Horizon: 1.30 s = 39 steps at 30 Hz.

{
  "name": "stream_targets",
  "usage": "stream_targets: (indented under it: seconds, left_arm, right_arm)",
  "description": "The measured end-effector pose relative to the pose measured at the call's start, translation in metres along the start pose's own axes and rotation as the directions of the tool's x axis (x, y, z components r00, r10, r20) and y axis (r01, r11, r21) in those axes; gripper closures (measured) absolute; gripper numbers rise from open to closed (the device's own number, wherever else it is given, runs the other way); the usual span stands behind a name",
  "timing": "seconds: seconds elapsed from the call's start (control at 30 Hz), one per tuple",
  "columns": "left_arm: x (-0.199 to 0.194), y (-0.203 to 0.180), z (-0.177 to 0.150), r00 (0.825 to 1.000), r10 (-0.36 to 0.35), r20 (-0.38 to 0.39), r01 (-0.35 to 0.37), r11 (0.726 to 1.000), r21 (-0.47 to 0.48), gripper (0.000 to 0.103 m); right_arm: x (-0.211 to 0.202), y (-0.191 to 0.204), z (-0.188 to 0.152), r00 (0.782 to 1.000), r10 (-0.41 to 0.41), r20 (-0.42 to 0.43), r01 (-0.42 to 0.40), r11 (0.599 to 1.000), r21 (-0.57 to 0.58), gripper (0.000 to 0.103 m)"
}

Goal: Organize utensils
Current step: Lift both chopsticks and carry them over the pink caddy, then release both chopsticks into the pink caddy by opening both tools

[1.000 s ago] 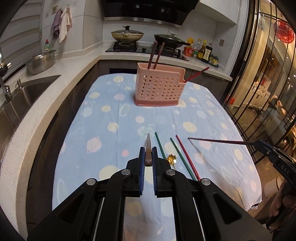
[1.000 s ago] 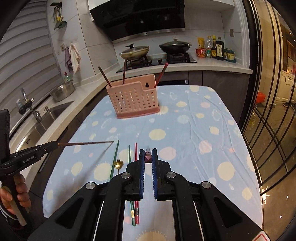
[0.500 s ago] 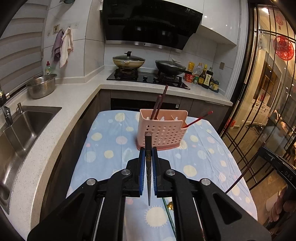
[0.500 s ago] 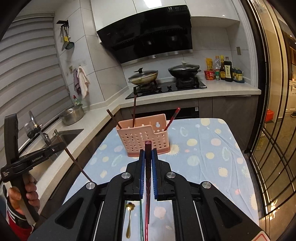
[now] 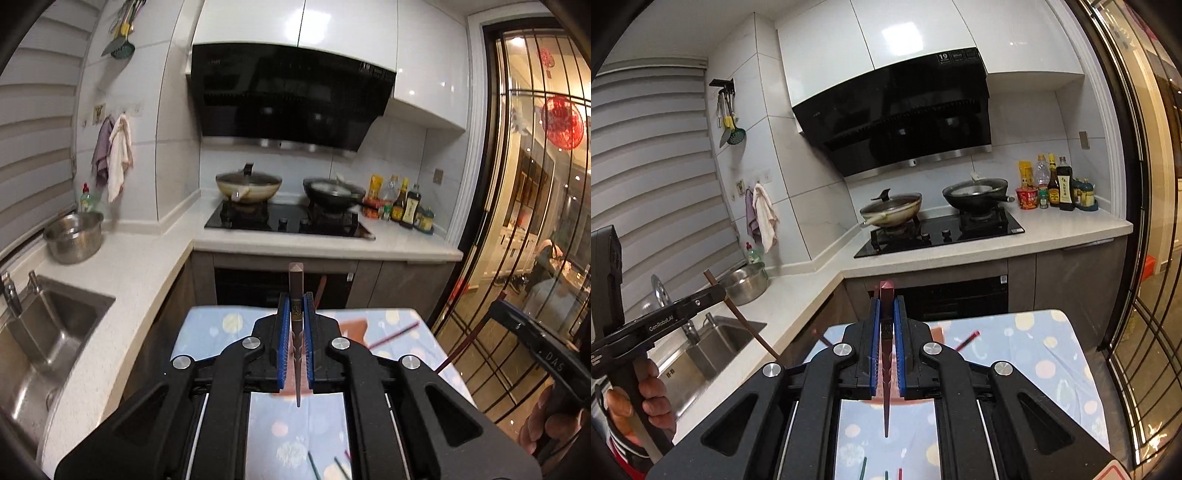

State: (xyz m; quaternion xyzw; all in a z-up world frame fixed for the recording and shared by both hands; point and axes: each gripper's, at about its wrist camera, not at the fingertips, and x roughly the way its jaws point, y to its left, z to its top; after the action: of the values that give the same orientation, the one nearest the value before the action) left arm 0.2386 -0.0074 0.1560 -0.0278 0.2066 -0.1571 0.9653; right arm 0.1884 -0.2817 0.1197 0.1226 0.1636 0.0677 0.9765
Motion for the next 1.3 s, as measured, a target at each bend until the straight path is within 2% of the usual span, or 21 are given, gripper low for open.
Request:
stream_targets:
  seconds: [0.17, 0.33, 0.5, 0.8, 1.13, 1.3]
  left_arm:
    - [0.009, 0.001, 0.044, 0.996, -0.009, 0.084, 0.01, 1.0, -0.012, 0.096]
    - [0.034, -0.002, 0.062, 0.993, 0.023, 0.116, -0.022, 1.0, -0.009, 0.096]
    - [0.068, 0.0, 0.058, 0.996, 0.04, 0.082, -0.04, 0.999, -0.002, 0.096]
    - [0.089, 0.008, 0.054, 0.996, 0.064, 0.07, -0.065, 0.998, 0.006, 0.096]
    - [0.128, 0.007, 0.033, 0.998, 0.061, 0.019, -0.061, 0.998, 0.0, 0.096]
    - [0.15, 0.007, 0.018, 0.997, 0.065, -0.038, -0.066, 0.998, -0.009, 0.096]
  right_arm:
    - [0.023, 0.007, 0.037, 0.997, 0.005, 0.079, -0.006, 1.0, 0.017, 0.096]
    - [0.055, 0.007, 0.051, 0.994, 0.014, 0.105, -0.021, 0.998, 0.06, 0.096]
    - [0.093, 0.01, 0.044, 0.997, -0.009, 0.076, 0.004, 0.998, 0.057, 0.096]
    - [0.144, -0.002, 0.018, 0.999, -0.043, -0.012, 0.044, 0.997, 0.06, 0.096]
    - [0.167, -0.015, -0.01, 0.994, -0.058, -0.097, 0.065, 0.996, 0.068, 0.096]
    - [0.174, -0.018, -0.019, 0.989, -0.066, -0.13, 0.075, 0.995, 0.066, 0.096]
